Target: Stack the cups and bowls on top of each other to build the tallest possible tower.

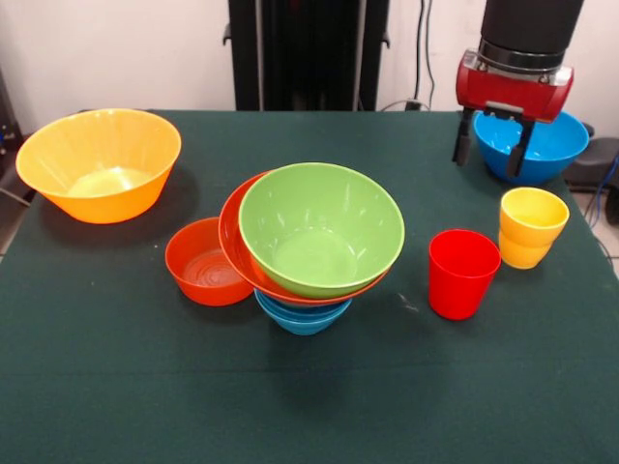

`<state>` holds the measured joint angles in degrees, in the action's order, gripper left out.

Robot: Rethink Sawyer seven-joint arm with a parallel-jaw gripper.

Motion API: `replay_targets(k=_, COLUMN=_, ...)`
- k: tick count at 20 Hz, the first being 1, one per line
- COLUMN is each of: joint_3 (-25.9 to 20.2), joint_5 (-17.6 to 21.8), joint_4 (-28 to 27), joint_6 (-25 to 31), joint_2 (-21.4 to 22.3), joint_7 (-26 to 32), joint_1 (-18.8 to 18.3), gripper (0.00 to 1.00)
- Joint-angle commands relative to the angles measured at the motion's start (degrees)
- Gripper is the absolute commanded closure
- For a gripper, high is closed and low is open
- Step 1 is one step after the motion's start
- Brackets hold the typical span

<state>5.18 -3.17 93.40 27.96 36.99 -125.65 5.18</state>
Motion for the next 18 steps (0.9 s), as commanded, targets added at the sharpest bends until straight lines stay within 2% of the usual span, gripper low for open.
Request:
replay_targets(k=1, joint_3=-1.07, joint_5=-1.77, joint_4=-3.79, joint_6=4.53, joint_2=-2.29, joint_7=-8.20, joint_1=0.20, gripper=0.00)
replay_targets(k=18, joint_3=0.77, joint_5=-3.93, joint_4=-5.83, joint_6=3.96, joint_2=-4.22, joint_7=-10.23, joint_1=3.05, gripper=0.00)
